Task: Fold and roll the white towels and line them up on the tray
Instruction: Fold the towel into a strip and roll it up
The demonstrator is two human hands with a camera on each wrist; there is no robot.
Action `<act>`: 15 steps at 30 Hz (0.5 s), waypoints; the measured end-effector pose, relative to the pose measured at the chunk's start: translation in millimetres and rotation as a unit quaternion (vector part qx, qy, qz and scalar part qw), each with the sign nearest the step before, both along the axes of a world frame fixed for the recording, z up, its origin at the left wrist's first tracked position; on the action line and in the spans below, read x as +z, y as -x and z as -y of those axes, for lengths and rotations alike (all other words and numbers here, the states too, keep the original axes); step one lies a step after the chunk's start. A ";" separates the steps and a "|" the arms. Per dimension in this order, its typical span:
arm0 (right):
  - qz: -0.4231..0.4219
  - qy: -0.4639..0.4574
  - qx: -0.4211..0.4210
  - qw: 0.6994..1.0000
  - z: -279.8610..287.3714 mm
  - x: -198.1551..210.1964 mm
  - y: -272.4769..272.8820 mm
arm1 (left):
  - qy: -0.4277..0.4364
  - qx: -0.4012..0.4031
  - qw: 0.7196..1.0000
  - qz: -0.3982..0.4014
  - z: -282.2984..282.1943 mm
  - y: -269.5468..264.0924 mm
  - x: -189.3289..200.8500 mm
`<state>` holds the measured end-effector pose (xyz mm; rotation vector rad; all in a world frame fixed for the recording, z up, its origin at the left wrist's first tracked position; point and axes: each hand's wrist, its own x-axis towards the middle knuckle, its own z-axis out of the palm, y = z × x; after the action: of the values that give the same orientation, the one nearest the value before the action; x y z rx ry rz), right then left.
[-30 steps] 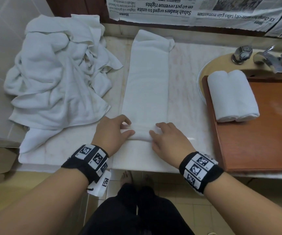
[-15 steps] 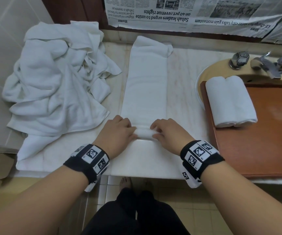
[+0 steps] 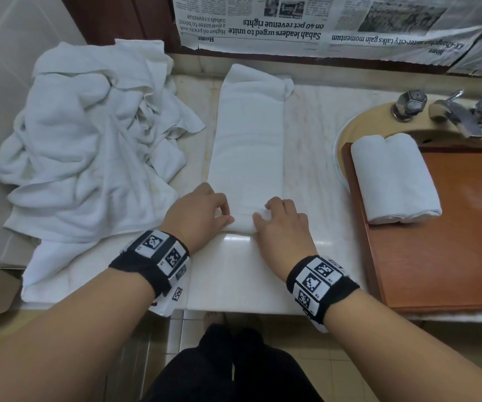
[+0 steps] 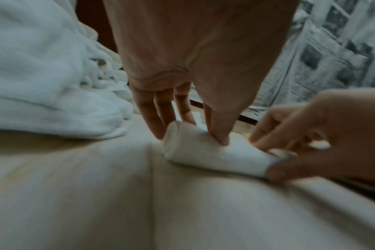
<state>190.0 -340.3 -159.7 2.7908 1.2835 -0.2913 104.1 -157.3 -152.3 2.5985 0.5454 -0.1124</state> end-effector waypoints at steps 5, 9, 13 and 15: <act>-0.080 -0.017 0.038 0.996 -3.2 5.0 -27.2 | -0.159 -0.048 0.986 0.026 20.3 7.8 -7.3; -0.149 -0.079 0.007 0.986 -2.3 7.7 -42.1 | -0.180 -0.050 0.982 0.033 17.4 7.4 -14.9; -0.080 -0.080 0.016 0.993 -2.6 2.1 -33.9 | -0.172 -0.081 0.981 0.044 2.7 -1.4 -18.2; -0.034 -0.070 0.009 0.997 -4.2 -2.0 -24.0 | -0.177 -0.122 0.976 0.031 -6.2 -7.5 -19.8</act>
<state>214.0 -336.0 -161.6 2.9059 1.3952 -0.3092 111.6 -151.1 -172.1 2.9980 0.2377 -0.0130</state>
